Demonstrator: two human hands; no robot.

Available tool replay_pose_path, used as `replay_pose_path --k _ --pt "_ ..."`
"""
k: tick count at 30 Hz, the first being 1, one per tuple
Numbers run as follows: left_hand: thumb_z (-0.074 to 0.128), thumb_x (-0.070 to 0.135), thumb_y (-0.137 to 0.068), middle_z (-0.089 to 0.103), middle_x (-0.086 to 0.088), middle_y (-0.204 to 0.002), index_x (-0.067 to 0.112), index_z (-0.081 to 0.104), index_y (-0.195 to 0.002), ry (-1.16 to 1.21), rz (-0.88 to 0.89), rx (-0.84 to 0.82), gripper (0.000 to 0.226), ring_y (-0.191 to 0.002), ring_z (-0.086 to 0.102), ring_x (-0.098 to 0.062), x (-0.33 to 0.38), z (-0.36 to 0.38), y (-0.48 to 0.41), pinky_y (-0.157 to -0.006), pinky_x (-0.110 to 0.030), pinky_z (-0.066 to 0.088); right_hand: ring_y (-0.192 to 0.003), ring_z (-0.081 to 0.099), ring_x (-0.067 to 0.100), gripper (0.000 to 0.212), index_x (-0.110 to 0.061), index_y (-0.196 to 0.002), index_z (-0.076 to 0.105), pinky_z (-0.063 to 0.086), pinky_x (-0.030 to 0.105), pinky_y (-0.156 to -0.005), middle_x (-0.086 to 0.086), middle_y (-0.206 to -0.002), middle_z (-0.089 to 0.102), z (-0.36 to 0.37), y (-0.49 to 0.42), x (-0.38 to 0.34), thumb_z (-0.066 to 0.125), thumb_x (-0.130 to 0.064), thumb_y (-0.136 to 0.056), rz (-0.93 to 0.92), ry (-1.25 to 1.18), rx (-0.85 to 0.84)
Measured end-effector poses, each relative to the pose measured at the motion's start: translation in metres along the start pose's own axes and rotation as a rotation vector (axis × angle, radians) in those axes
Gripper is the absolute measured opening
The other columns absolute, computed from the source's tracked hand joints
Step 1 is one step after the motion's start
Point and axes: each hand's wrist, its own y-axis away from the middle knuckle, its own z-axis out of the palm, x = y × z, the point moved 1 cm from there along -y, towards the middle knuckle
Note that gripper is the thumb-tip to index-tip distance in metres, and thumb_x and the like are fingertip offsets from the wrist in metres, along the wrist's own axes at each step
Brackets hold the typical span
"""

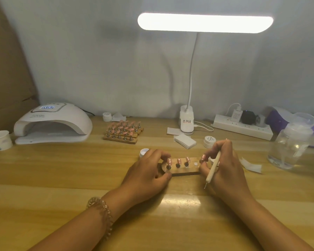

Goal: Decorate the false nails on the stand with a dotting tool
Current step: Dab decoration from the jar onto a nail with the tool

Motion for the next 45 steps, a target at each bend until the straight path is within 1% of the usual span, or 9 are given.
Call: replay_pose_path --k 5,8,11,22,26,30,34,38,45 --pt "0.068 0.032 -0.087 0.049 0.028 -0.103 0.037 0.050 -0.115 0.047 -0.009 -0.005 0.033 -0.070 0.052 -0.001 0.001 -0.002 0.001 -0.061 -0.020 0.034 -0.079 0.049 0.012 0.055 -0.030 -0.095 0.032 0.044 0.031 -0.064 -0.010 -0.086 0.052 0.002 0.004 -0.002 0.075 -0.005 -0.073 -0.124 0.081 -0.038" --pt "0.068 0.030 -0.087 0.051 0.025 -0.109 0.037 0.049 -0.114 0.062 0.003 -0.007 0.034 -0.072 0.051 0.002 0.002 -0.003 0.002 -0.062 -0.020 0.036 -0.081 0.048 0.012 0.058 -0.037 -0.095 0.029 0.041 0.027 -0.067 -0.005 -0.088 0.052 0.003 0.005 -0.001 0.074 -0.007 -0.075 -0.134 0.102 -0.094" --pt "0.069 0.027 -0.086 0.051 0.024 -0.111 0.035 0.050 -0.113 0.072 0.010 -0.004 0.034 -0.070 0.052 -0.001 0.003 -0.004 0.003 -0.062 -0.022 0.040 -0.082 0.048 0.011 0.054 -0.034 -0.096 0.031 0.040 0.025 -0.067 -0.007 -0.088 0.052 0.004 0.005 0.001 0.075 -0.008 -0.077 -0.133 0.114 -0.114" --pt "0.069 0.022 -0.087 0.053 0.021 -0.109 0.033 0.050 -0.112 0.086 0.006 0.000 0.033 -0.065 0.054 -0.009 0.005 -0.005 0.004 -0.062 -0.023 0.044 -0.083 0.050 0.011 0.048 -0.032 -0.096 0.032 0.048 0.029 -0.065 -0.007 -0.089 0.052 0.003 0.006 0.004 0.075 -0.016 -0.081 -0.048 0.121 -0.127" --pt "0.069 0.027 -0.088 0.052 0.023 -0.109 0.035 0.047 -0.114 0.049 -0.037 0.015 0.034 -0.063 0.053 -0.006 0.006 -0.005 0.005 -0.060 -0.019 0.038 -0.080 0.050 0.014 0.049 -0.029 -0.097 0.033 0.051 0.038 -0.068 -0.008 -0.086 0.047 0.001 0.008 0.001 0.076 -0.018 -0.076 0.003 0.190 -0.092" --pt "0.068 0.032 -0.089 0.051 0.027 -0.107 0.038 0.045 -0.116 0.006 -0.058 0.038 0.036 -0.062 0.051 -0.002 0.007 -0.006 0.006 -0.058 -0.015 0.032 -0.077 0.049 0.015 0.049 -0.028 -0.096 0.032 0.050 0.039 -0.068 -0.006 -0.085 0.047 -0.001 0.008 0.000 0.074 -0.012 -0.076 0.042 0.223 -0.084" --pt "0.067 0.036 -0.088 0.045 0.032 -0.095 0.039 0.045 -0.118 -0.057 -0.045 0.066 0.037 -0.069 0.049 0.003 0.008 -0.006 0.008 -0.062 -0.013 0.030 -0.079 0.050 0.016 0.045 -0.028 -0.096 0.031 0.050 0.039 -0.072 -0.003 -0.086 0.050 -0.001 0.007 -0.003 0.071 -0.012 -0.082 0.032 0.230 -0.093" --pt "0.064 0.042 -0.089 0.048 0.029 -0.106 0.041 0.042 -0.115 -0.150 -0.017 0.121 0.034 -0.096 0.044 0.004 0.008 -0.006 0.008 -0.083 -0.025 0.028 -0.073 0.048 0.018 0.044 -0.026 -0.096 0.033 0.047 0.036 -0.069 -0.001 -0.082 0.049 -0.001 0.007 -0.006 0.068 -0.004 -0.081 -0.003 0.294 -0.097" --pt "0.051 0.051 -0.092 0.051 0.026 -0.114 0.042 0.039 -0.119 -0.294 -0.018 0.141 0.031 -0.107 0.039 -0.003 0.008 -0.004 0.005 -0.080 -0.029 0.015 -0.068 0.047 0.019 0.047 -0.018 -0.095 0.040 0.045 0.038 -0.070 -0.002 -0.076 0.048 -0.001 0.008 -0.016 0.075 -0.002 -0.069 -0.089 0.319 -0.061"
